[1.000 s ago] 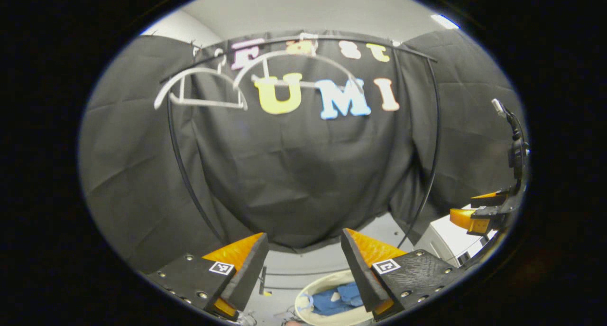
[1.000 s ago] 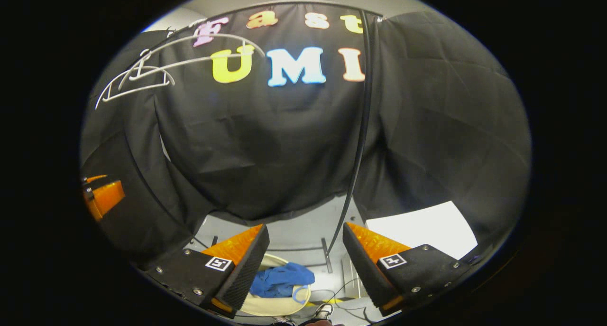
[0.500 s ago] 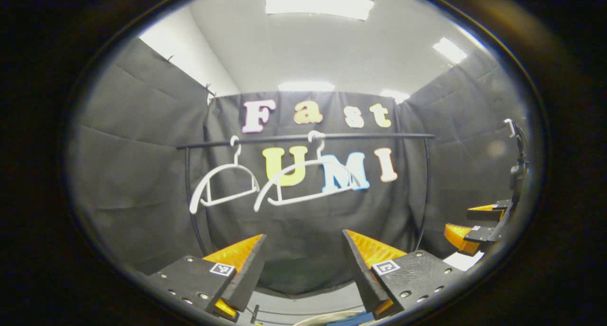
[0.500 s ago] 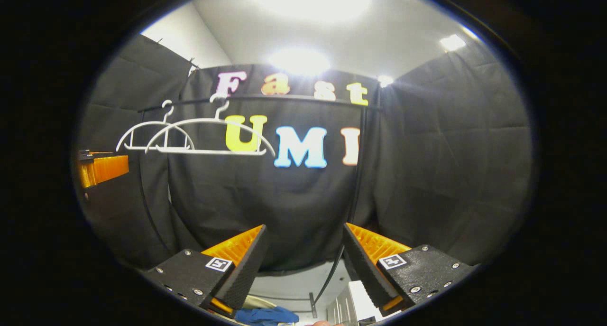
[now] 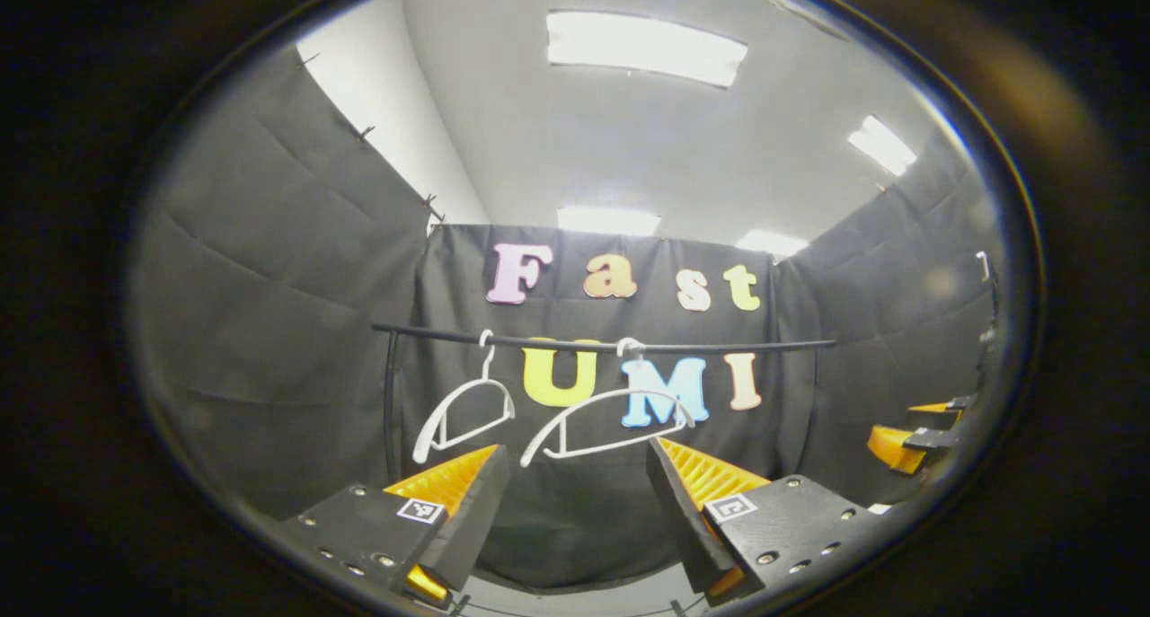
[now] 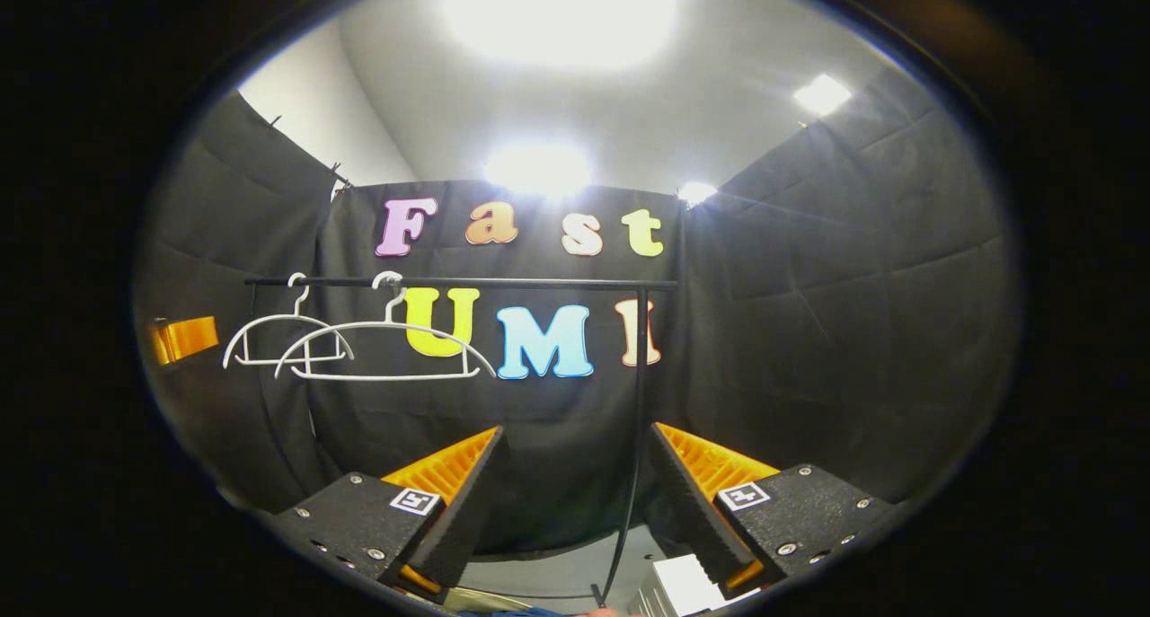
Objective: Grasp the clothes on the hanger with both hands and then place them into the laundry hamper below.
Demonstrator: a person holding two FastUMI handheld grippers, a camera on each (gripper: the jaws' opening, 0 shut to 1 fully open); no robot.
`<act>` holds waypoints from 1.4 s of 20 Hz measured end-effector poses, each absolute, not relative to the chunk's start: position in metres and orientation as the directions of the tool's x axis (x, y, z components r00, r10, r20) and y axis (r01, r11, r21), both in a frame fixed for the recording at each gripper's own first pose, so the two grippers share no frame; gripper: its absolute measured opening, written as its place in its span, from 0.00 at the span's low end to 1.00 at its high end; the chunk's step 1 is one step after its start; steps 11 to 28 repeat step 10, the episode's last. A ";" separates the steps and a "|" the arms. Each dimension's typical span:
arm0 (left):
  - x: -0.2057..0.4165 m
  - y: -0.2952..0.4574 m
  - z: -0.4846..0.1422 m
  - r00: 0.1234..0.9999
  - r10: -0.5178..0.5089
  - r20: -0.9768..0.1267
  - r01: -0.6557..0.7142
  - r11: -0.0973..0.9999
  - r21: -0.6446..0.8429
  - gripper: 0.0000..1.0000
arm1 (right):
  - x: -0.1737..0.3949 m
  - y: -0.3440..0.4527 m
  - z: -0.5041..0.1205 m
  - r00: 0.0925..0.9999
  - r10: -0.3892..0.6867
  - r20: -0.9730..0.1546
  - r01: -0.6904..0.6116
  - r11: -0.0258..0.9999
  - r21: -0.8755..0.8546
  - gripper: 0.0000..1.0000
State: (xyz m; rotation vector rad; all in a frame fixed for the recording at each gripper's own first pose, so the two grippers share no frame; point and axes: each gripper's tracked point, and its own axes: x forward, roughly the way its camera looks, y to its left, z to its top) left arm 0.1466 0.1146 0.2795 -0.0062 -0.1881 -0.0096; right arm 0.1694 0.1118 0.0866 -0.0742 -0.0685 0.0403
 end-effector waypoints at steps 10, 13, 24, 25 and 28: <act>0.160 0.118 0.230 0.995 0.020 0.093 -0.020 1.000 0.004 0.89 | 0.160 0.111 0.080 0.998 0.031 0.058 -0.026 0.997 -0.072 0.96; 0.160 0.118 0.230 0.995 0.020 0.093 -0.020 1.000 0.004 0.89 | 0.160 0.111 0.080 0.998 0.031 0.058 -0.026 0.997 -0.072 0.96; 0.160 0.118 0.230 0.995 0.020 0.093 -0.020 1.000 0.004 0.89 | 0.160 0.111 0.080 0.998 0.031 0.058 -0.026 0.997 -0.072 0.96; 0.160 0.118 0.230 0.995 0.020 0.093 -0.020 1.000 0.004 0.89 | 0.160 0.111 0.080 0.998 0.031 0.058 -0.026 0.997 -0.072 0.96; 0.160 0.118 0.230 0.995 0.020 0.093 -0.020 1.000 0.004 0.89 | 0.160 0.111 0.080 0.998 0.031 0.058 -0.026 0.997 -0.072 0.96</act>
